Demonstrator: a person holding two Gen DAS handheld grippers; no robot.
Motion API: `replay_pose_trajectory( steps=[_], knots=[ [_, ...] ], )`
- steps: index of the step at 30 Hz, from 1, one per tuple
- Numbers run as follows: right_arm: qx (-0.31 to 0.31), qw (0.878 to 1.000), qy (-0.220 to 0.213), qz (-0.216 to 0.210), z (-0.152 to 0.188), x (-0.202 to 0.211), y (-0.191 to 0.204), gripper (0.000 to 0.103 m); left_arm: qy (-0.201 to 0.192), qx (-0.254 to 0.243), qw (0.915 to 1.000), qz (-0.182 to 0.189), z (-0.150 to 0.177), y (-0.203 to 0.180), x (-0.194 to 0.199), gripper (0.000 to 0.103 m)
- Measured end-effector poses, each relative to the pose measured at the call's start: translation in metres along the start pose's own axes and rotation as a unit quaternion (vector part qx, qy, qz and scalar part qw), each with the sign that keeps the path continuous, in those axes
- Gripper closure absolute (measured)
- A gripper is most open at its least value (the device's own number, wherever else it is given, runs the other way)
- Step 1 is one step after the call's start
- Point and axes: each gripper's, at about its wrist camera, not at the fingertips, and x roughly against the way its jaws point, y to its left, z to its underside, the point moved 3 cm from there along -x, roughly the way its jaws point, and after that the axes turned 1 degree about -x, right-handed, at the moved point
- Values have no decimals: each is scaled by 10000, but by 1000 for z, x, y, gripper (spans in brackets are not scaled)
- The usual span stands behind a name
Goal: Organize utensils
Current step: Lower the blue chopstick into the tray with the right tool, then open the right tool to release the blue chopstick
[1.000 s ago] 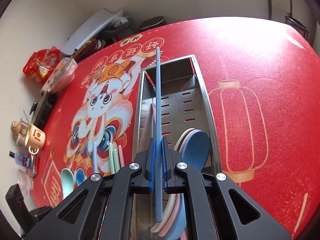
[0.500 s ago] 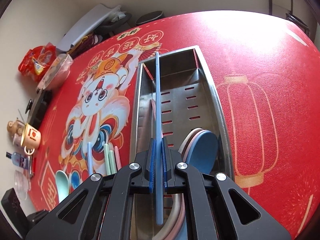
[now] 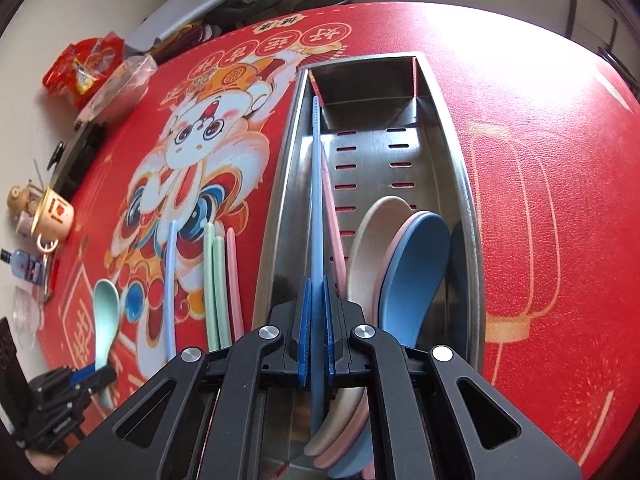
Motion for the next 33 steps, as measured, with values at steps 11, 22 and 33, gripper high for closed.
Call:
replay_pose_trajectory(
  steps=[11, 22, 33],
  knots=[
    [161, 9994, 249, 157, 9, 7, 4, 95, 5, -1, 10000, 3, 0, 0, 0, 90],
    [-5, 9992, -231, 328, 11, 54, -1, 95, 65, 13, 10000, 45, -3, -6, -1, 91],
    [-313, 9976, -568, 239, 31, 90, -20, 50, 35, -385, 9990, 222, -21, -49, 0, 96]
  ],
)
